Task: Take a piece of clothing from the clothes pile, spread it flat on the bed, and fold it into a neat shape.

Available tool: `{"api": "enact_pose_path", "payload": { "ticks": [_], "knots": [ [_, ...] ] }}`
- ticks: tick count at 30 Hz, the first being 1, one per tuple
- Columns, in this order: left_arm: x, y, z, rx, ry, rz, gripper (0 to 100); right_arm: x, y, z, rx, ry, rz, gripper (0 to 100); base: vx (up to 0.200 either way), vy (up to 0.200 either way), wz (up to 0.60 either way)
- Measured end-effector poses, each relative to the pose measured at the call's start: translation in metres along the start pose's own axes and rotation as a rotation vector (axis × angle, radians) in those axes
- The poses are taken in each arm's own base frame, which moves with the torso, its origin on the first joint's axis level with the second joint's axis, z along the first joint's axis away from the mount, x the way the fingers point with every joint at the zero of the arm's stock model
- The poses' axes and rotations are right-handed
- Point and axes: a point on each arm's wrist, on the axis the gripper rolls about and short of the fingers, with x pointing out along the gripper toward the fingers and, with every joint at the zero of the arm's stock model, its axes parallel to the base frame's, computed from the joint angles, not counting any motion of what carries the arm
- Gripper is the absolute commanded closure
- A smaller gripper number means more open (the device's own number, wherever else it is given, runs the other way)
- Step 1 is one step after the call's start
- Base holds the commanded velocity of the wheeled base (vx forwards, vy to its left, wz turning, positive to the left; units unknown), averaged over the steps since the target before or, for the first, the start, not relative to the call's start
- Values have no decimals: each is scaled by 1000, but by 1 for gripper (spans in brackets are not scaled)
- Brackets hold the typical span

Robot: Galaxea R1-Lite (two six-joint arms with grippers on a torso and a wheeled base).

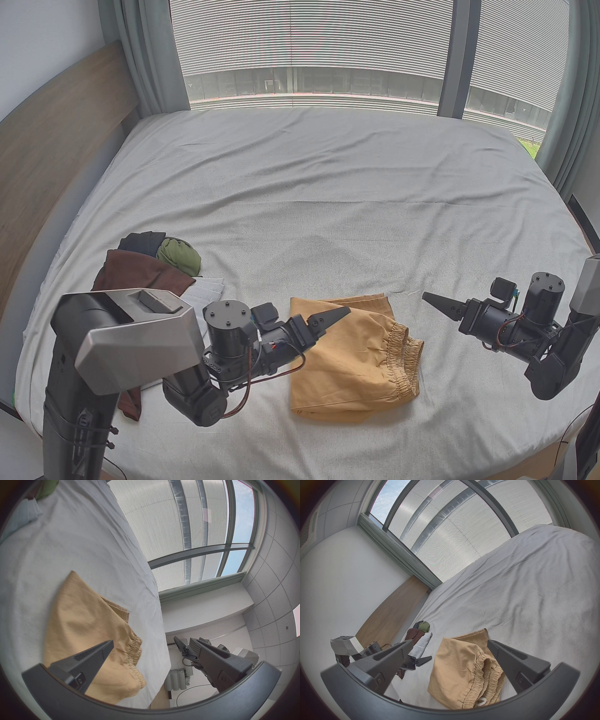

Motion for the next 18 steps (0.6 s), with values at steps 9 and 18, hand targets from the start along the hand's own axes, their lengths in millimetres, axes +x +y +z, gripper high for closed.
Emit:
{"api": "enact_pose_path", "payload": {
  "ticks": [9,18],
  "knots": [
    [-48,5,19,85,-43,98,0,2,-4,-8,17,40,-15,0,0,0,0],
    [-115,-5,36,133,-72,185,0,6,-2,-19,12,83,-9,0,0,0,0]
  ]
}}
